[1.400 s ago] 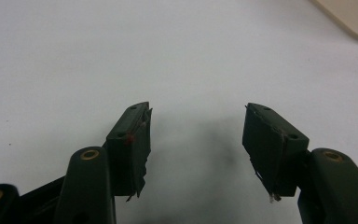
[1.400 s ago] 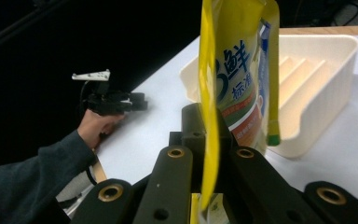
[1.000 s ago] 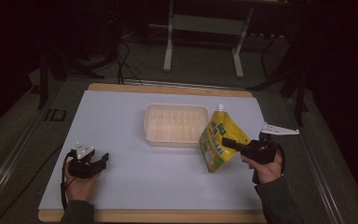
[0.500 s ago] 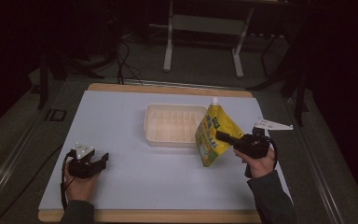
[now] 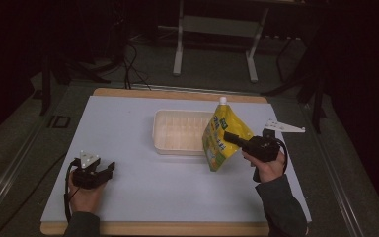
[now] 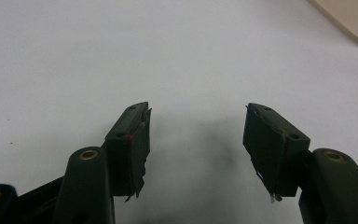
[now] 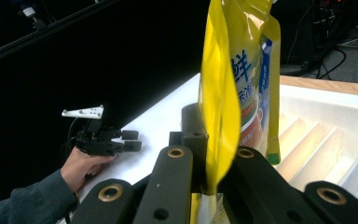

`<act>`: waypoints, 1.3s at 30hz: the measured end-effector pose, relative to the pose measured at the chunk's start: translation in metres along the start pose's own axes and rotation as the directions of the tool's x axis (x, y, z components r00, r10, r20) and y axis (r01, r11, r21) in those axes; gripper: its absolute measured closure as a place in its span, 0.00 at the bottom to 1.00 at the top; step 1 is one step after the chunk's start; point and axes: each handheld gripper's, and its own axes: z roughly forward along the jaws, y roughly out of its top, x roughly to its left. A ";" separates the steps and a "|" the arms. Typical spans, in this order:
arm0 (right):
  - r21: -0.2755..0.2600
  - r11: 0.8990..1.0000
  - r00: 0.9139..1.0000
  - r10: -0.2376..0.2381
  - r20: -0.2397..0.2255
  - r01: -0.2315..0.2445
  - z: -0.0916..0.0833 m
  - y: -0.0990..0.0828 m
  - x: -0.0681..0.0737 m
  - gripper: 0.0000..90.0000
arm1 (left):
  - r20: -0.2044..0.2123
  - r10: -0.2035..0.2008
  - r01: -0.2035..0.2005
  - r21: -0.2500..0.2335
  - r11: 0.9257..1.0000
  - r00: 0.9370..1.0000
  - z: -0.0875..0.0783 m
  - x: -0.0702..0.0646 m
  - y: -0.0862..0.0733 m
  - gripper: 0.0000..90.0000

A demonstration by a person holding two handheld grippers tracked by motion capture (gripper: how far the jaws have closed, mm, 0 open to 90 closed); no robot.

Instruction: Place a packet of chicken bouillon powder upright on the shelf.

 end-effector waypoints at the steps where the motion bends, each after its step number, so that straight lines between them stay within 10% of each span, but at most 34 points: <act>1: -0.003 1.000 1.000 0.000 0.002 0.000 0.001 0.000 0.000 1.00 | 0.000 0.000 0.000 0.000 1.000 1.000 0.000 0.000 0.000 0.45; 39: -0.063 0.998 0.998 -0.024 0.059 0.028 0.040 0.016 -0.008 1.00 | 0.003 -0.002 0.002 0.000 1.000 1.000 0.000 0.000 0.000 0.45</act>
